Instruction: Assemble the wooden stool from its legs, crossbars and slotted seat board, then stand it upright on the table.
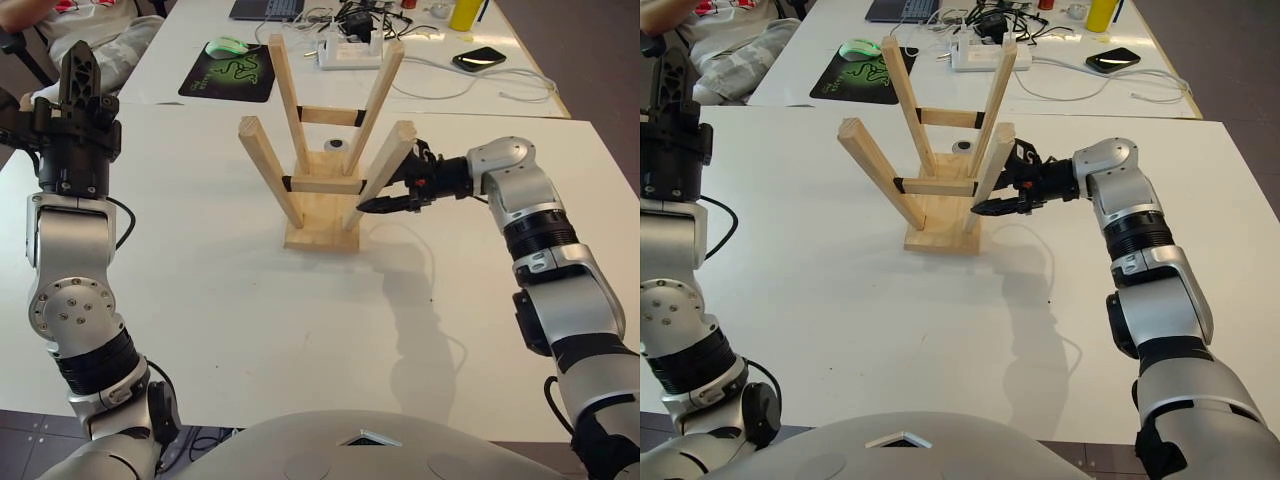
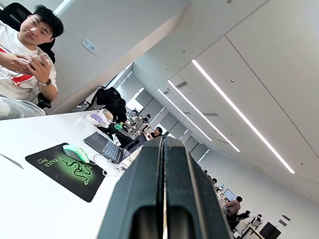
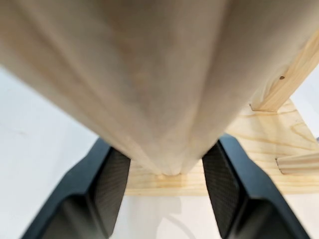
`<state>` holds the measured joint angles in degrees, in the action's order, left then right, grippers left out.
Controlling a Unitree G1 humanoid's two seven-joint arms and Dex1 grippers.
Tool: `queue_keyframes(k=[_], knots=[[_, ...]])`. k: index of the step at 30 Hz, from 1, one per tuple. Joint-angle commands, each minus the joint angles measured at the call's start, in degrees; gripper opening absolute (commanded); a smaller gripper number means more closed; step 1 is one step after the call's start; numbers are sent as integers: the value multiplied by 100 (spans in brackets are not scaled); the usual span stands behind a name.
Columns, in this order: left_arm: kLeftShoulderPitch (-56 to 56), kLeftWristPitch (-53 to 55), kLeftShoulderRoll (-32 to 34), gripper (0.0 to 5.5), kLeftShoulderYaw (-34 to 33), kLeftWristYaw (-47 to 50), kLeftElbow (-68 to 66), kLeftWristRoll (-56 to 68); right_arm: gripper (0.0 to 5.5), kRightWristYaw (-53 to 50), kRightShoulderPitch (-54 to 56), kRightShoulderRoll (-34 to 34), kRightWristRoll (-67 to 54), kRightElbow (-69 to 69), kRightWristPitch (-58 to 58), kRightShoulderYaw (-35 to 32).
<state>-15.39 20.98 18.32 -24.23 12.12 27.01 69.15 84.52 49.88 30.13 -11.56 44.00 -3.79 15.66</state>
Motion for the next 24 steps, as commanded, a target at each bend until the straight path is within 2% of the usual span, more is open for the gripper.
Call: queue_keyframes(k=[1, 3, 8, 11, 14, 18, 21, 24], knots=[[-97, 91, 11, 0, 35, -38, -62, 17, 269, 230, 273, 39, 271, 450, 344, -42], [-107, 109, 14, 0, 35, -52, -75, 25, 304, 230, 242, 29, 408, 571, 549, -51], [-122, 137, -5, 0, 55, -98, -125, -4, 304, 199, 67, 104, 597, 671, 895, -107], [-84, 93, -211, 0, 39, -146, -356, 117, 304, -260, 30, 425, 912, 828, 1148, -164], [-90, 36, -696, 0, 106, -64, -648, 462, 304, -810, -79, 667, 725, 797, 710, -666], [-7, -89, -1434, 0, 73, 305, -1010, 962, 304, -1210, -843, 924, 154, -329, -472, -1390], [-13, -268, -1958, 0, 5, 602, -1209, 1357, 304, -2689, -1311, 246, -894, -1616, -1900, -2483], [-197, -569, -2403, 0, -172, 837, -1386, 1796, 304, -4803, -1954, -1259, -2638, -3397, -3441, -3594]])
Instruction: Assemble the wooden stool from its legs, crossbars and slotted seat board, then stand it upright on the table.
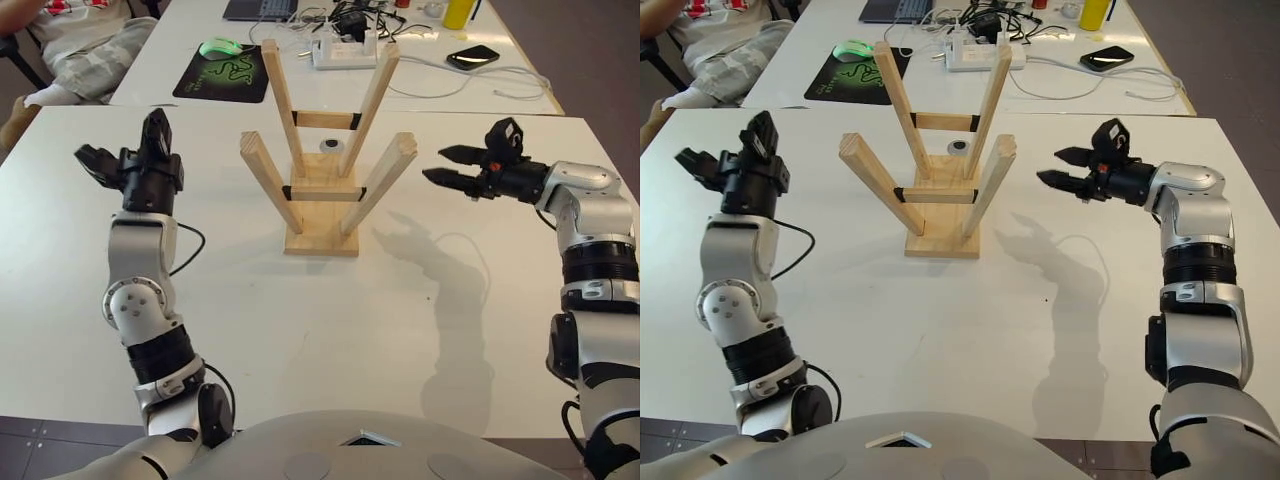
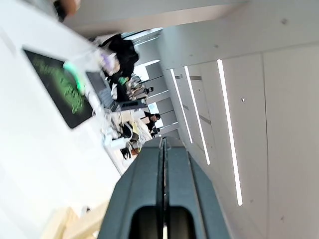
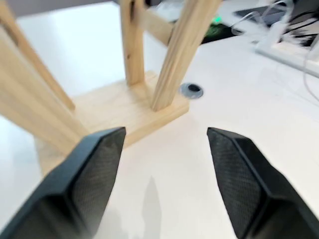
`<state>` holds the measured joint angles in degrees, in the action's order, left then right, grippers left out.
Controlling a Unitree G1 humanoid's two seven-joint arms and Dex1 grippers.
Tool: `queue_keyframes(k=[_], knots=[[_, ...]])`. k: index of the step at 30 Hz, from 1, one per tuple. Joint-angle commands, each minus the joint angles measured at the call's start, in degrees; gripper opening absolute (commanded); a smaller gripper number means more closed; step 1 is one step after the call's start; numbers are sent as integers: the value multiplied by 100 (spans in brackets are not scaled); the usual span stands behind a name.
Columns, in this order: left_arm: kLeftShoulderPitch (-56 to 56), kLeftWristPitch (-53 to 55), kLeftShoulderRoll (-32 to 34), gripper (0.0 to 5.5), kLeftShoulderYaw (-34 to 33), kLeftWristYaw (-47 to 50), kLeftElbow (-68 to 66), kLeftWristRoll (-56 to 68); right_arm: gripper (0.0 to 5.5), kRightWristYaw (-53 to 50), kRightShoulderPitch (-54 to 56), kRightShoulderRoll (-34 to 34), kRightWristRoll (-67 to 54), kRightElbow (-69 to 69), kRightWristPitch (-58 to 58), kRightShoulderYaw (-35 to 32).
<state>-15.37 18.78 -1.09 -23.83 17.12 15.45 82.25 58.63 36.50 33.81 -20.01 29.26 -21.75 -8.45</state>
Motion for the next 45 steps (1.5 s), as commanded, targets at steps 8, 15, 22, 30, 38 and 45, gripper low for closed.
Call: queue_keyframes(k=[8, 15, 22, 30, 38, 45], knots=[[4, 16, -454, 0, 416, 84, -516, -244, 193, -5196, -1128, -3573, -2296, -3018, -1329, -1597], [-608, -304, -1084, 0, 305, 227, -908, 163, 93, -7355, -1437, -5016, -3778, -3965, -799, -2358], [-1310, -1541, -1634, 0, -219, 700, -851, 1219, 1, -8633, -1685, -6087, -6183, -5021, 315, -2063], [-1373, -2420, -1580, 0, -396, 941, -409, 1261, 1, -8666, -1051, -5343, -6287, -4637, 1682, -2117], [-935, -2012, -2071, 0, 1098, 1941, -405, 802, 1, -9262, -2142, -6032, -6328, -4580, 1099, 271], [-210, -1698, -2107, 0, 1798, 2077, -509, 616, 1, -9459, -2251, -5711, -6330, -4341, 1179, 762]])
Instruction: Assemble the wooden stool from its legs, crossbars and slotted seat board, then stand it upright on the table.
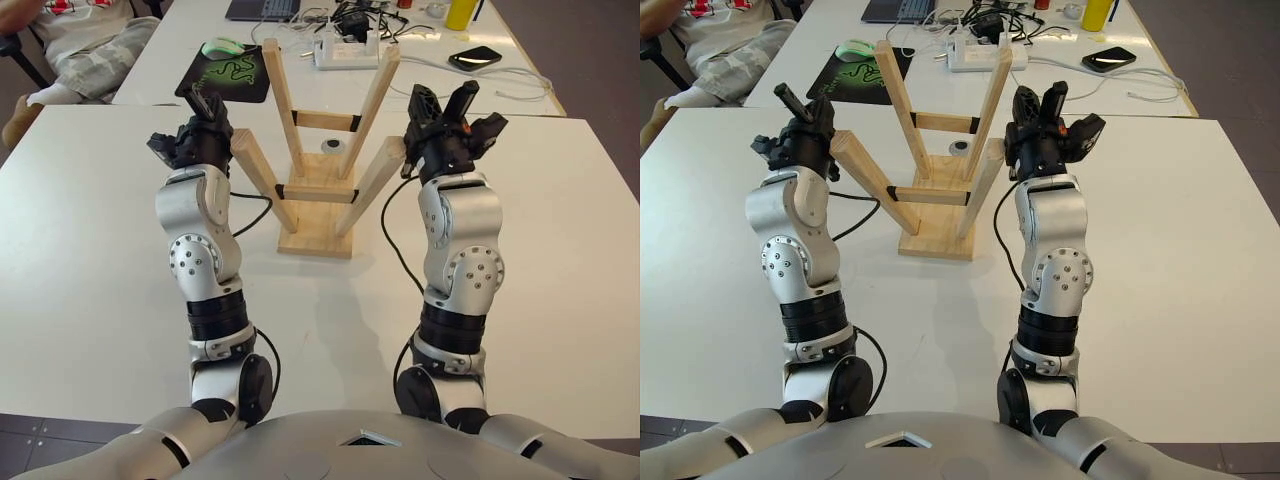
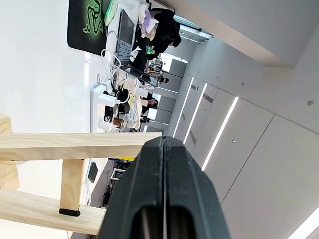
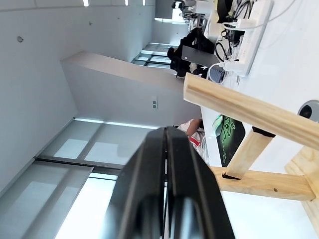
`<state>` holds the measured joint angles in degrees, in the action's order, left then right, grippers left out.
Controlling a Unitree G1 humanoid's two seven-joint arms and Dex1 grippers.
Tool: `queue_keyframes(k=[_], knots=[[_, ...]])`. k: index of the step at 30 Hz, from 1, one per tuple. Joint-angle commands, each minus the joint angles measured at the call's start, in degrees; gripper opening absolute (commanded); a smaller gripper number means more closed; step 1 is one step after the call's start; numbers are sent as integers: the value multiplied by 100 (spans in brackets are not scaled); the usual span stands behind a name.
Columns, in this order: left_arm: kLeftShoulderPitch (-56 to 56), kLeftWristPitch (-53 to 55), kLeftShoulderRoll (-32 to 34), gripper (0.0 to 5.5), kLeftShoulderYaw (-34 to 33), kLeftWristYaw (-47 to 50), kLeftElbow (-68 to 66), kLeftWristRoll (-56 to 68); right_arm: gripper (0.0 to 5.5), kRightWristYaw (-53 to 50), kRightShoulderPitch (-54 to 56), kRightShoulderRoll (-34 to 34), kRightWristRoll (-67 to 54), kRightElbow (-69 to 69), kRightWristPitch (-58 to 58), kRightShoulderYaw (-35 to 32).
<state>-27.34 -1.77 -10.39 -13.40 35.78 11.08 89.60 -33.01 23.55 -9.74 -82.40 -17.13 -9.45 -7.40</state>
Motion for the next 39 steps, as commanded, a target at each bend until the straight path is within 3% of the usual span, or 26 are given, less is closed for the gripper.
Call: queue_keyframes(k=[1, 5, 14, 18, 22, 25, 27, 30, 34, 39], knots=[[1022, 354, -1145, 0, 724, 184, -90, -146, 1, -269, -931, -1321, -76, 329, 11, 610], [939, 341, -930, 0, 528, 127, -85, -157, 1, -140, -873, -1194, 2, 373, 316, 423], [490, -151, 403, 0, -1319, -165, 21, -46, 1, 187, -488, 5, 2, 460, 1012, -1071], [377, -448, 374, 0, -1803, -291, 238, 98, 1, 289, -254, 310, -13, 716, 995, -1538], [101, -356, -553, 0, -1265, -335, 600, 654, 1, 47, -439, -425, -250, 553, 545, -964], [715, 208, -1255, 0, 63, 2, 609, 579, 1, -295, -994, -842, -141, 299, -109, 218], [1505, 582, -1319, 0, 989, 262, 499, 230, 1, -593, -1240, -868, -49, 221, -548, 1010], [2149, 847, -1028, 0, 1656, 413, 533, 31, 1, -683, -1140, -594, 107, 242, -725, 1183], [2033, 675, -902, 0, 1511, 353, 561, -94, 1, -641, -1085, -519, 256, 231, -661, 1214], [573, 125, -393, 0, 680, 118, 1124, 18, 1, -414, -917, -239, 626, 349, -443, 835]])
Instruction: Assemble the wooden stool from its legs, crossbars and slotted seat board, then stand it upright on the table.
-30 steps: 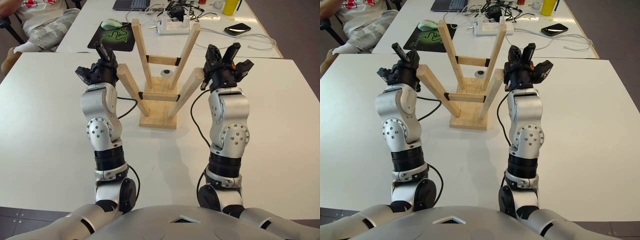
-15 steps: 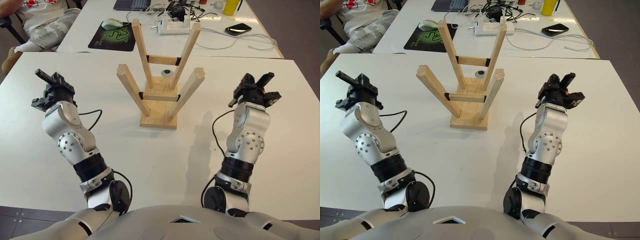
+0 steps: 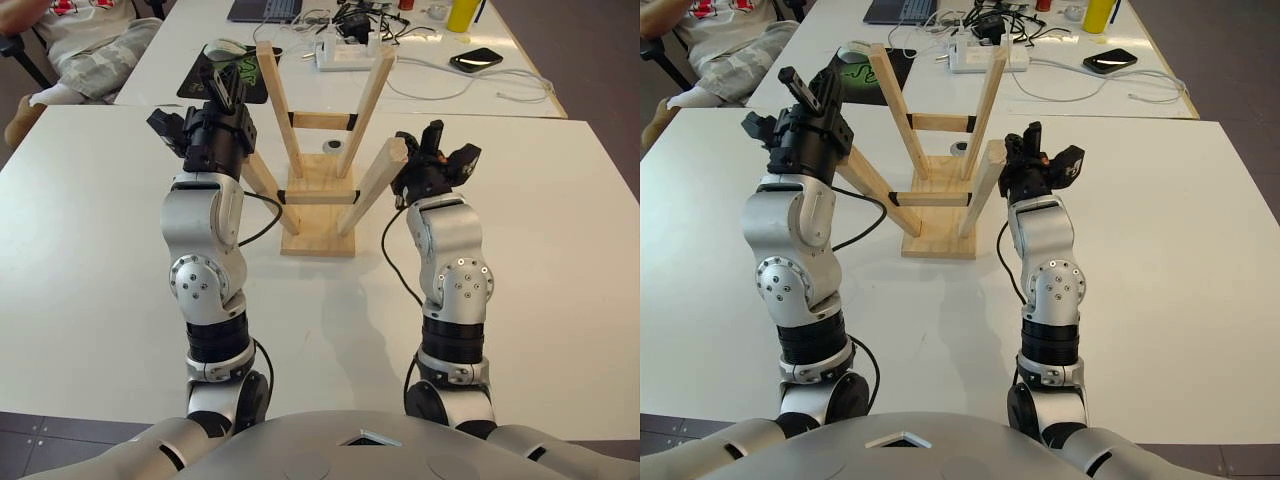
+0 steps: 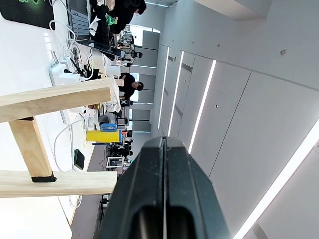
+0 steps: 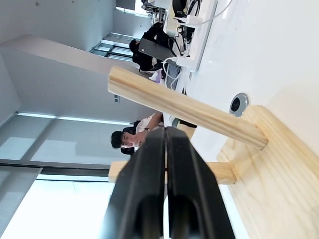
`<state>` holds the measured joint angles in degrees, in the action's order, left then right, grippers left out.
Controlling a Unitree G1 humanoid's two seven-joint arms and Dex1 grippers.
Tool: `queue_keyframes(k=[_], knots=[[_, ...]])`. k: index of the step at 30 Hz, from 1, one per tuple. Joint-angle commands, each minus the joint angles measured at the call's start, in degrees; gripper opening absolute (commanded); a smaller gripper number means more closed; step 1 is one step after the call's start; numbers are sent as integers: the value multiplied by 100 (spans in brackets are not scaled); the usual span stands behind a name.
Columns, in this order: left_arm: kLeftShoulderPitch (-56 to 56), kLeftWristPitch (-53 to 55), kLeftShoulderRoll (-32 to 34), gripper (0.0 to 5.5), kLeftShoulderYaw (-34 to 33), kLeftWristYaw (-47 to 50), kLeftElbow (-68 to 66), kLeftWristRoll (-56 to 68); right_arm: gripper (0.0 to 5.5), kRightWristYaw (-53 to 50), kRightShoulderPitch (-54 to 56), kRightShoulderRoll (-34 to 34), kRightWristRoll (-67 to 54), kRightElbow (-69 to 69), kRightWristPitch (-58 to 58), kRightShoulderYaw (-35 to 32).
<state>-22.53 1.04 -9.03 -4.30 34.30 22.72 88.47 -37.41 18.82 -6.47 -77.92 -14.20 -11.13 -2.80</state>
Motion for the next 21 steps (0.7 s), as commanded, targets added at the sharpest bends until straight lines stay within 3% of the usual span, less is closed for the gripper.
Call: queue_keyframes(k=[1, 5, 9, 15, 21], knots=[[-222, -255, -356, 0, -424, 269, 64, 167, 1, 48, -447, -539, 248, 67, -265, 325], [-1082, -484, 623, 0, -1395, 296, 146, 320, 1, 92, -494, -507, 388, 6, -238, 166], [-786, -328, 1097, 0, -2123, 255, -37, 569, 1, 121, -481, -440, 433, -20, -233, 7], [766, 1090, 1708, 0, -2128, -441, -1014, 431, 1, 336, -375, -464, 551, -153, 500, -733], [391, 1539, 1857, 0, -2406, -1502, -2479, 261, 1, 517, -411, -555, 41, -117, 1133, -1537]])
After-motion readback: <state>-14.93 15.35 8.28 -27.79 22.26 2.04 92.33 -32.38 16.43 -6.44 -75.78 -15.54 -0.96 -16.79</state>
